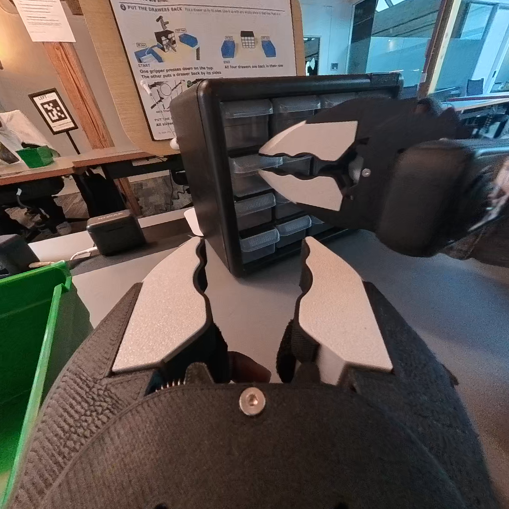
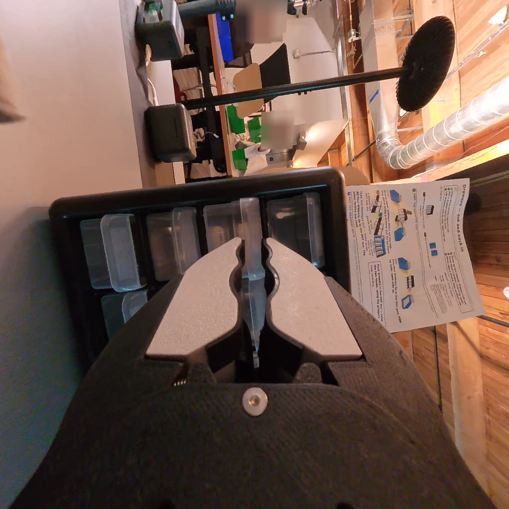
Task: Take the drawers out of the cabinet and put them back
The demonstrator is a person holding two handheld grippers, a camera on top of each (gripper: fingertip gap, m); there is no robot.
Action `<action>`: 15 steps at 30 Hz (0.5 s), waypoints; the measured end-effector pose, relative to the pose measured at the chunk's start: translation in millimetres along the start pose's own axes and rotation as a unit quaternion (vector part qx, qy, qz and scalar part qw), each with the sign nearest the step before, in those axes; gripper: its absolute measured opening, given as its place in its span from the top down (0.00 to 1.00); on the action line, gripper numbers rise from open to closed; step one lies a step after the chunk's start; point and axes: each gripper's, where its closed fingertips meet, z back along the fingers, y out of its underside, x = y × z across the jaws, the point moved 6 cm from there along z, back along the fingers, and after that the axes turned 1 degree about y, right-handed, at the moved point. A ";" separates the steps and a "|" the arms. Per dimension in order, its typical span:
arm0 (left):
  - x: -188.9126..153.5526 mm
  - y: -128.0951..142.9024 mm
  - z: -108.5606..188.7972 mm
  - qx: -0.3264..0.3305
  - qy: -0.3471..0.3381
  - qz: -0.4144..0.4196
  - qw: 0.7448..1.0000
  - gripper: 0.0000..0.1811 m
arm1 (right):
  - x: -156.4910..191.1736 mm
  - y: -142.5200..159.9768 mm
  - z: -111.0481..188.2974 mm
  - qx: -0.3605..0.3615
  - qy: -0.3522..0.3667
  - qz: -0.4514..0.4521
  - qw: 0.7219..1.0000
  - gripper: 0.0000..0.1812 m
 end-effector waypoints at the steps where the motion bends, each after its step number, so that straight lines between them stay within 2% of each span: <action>1: 0.1 0.1 0.0 0.000 0.000 0.000 1.000 0.64 | -0.1 -1.3 2.7 -0.004 -0.002 -0.003 1.000 0.94; 8: 0.2 1.1 -0.5 0.002 -0.002 -0.003 1.000 0.64 | -2.2 -5.5 16.7 -0.027 -0.017 -0.028 0.999 0.94; 10: 0.0 1.5 -0.6 0.002 -0.001 -0.003 1.000 0.64 | -3.7 -5.6 18.7 -0.041 -0.041 -0.066 0.996 0.92; 11: 0.0 1.6 -0.7 0.003 -0.001 -0.004 1.000 0.64 | -6.0 -4.5 20.6 -0.040 -0.061 -0.101 0.992 0.89; 13: -0.3 1.3 -0.6 0.002 -0.001 -0.008 1.000 0.64 | -15.2 0.4 31.2 -0.029 -0.102 -0.211 0.972 0.70; 15: -1.8 1.2 -0.9 0.002 0.000 -0.017 1.000 0.64 | -27.3 7.1 55.7 -0.027 -0.148 -0.360 0.921 0.60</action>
